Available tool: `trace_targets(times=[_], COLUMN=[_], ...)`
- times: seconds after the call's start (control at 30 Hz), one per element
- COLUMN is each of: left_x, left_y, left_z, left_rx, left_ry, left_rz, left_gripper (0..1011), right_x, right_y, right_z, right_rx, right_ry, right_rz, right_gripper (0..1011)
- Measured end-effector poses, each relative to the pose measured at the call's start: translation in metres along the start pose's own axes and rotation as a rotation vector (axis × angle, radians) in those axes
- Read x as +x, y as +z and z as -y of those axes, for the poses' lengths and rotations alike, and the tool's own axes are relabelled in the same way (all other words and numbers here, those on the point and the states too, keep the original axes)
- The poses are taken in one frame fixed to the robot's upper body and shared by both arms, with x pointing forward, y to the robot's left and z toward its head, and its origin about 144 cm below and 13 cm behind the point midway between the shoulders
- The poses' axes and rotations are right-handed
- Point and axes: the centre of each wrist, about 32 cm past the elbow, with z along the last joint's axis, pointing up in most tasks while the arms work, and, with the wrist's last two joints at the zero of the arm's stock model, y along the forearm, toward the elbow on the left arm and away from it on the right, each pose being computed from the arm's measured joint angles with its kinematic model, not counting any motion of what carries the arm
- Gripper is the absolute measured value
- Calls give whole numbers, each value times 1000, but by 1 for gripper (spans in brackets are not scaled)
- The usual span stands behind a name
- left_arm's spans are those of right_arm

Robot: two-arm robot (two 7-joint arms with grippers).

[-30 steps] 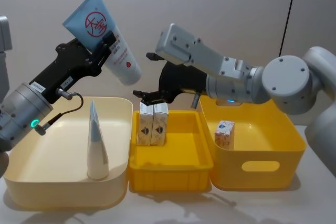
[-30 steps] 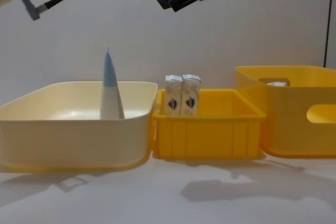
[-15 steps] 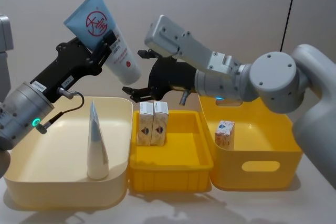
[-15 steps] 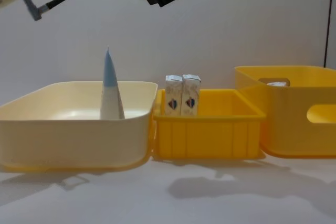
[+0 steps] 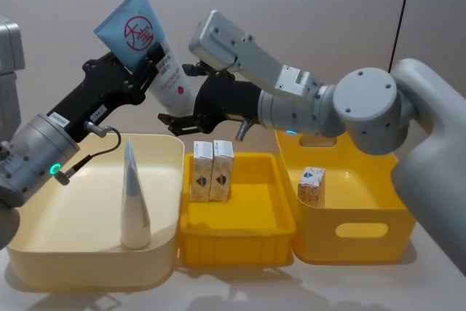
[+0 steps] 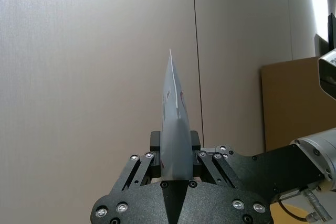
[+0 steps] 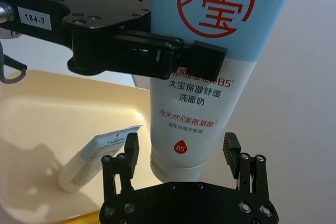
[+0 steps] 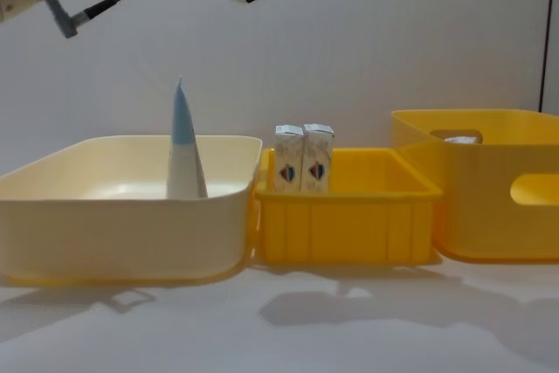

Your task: Bimanual collaborative sorting of washing and personal care products

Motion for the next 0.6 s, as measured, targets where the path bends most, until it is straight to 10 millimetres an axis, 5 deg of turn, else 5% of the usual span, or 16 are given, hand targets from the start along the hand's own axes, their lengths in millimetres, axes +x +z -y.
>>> trace_targets(times=[0.17, 0.6], left_x=[0, -1], left_y=[-1, -2], left_z=[0, 1], left_rx=[1, 0], left_ry=[1, 4], left_rz=[-1, -4], left_gripper=[296, 295], right_x=[0, -1], right_y=[1, 3], right_z=[-2, -5], right_rx=[5, 8], right_ry=[-4, -8], right_rz=[-7, -16], right_gripper=[977, 689])
